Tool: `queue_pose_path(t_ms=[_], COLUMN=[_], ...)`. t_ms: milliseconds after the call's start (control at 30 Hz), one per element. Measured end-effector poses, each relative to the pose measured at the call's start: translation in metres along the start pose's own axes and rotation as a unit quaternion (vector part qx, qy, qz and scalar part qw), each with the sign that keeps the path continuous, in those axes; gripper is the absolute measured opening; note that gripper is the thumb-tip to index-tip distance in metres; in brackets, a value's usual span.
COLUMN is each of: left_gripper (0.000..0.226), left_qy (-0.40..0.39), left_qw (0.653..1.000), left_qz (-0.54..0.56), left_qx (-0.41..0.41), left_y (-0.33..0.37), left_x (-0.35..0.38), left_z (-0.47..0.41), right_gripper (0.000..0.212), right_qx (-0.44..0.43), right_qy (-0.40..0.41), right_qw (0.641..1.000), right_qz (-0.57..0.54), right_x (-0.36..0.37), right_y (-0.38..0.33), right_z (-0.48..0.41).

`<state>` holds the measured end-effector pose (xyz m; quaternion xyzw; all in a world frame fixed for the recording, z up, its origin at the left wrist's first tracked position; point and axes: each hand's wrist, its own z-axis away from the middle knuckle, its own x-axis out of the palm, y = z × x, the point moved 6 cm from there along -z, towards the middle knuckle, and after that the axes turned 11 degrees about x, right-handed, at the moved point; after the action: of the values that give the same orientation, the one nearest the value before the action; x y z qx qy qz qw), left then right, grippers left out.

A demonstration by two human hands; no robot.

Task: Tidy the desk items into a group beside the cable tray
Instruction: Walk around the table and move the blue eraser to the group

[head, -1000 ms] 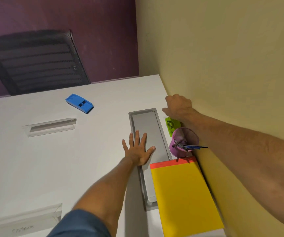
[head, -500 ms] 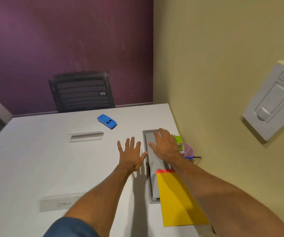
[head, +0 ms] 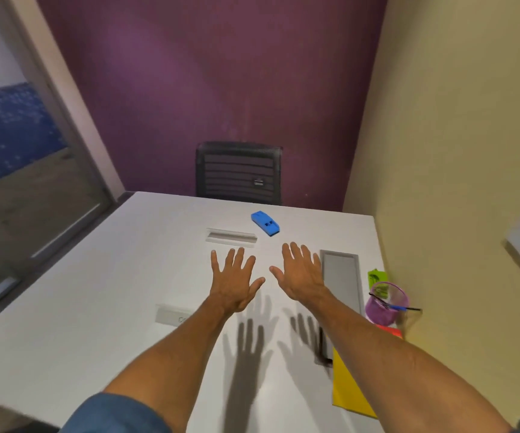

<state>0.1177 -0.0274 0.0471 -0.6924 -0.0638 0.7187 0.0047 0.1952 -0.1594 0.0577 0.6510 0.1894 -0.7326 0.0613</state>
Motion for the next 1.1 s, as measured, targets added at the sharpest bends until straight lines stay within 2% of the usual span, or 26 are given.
queue_pose_path(t_ms=[267, 433, 567, 800, 1100], left_gripper=[0.066, 0.068, 0.075, 0.068, 0.066], left_qy=[0.013, 0.014, 0.019, 0.026, 0.031], left_qw=[0.993, 0.985, 0.98, 0.97, 0.949], left_qz=[0.04, 0.027, 0.012, 0.016, 0.071], left_qx=[-0.112, -0.17, -0.199, -0.239, -0.306], left_y=[-0.101, -0.173, -0.228, -0.309, -0.398], left_x=[-0.005, -0.01, -0.013, -0.019, -0.019], left_z=[0.115, 0.201, 0.278, 0.406, 0.509], right_gripper=[0.07, 0.07, 0.073, 0.072, 0.072], right_qx=[-0.104, -0.166, -0.177, -0.202, -0.264], right_qy=[-0.026, -0.026, -0.046, -0.047, -0.032], right_qw=[0.994, 0.986, 0.983, 0.978, 0.964], right_qz=[-0.007, -0.015, -0.021, -0.024, -0.007], right_x=[0.024, 0.034, 0.049, 0.064, 0.079], right_y=[-0.135, -0.235, -0.305, -0.417, -0.548], right_z=[0.053, 0.113, 0.168, 0.259, 0.305])
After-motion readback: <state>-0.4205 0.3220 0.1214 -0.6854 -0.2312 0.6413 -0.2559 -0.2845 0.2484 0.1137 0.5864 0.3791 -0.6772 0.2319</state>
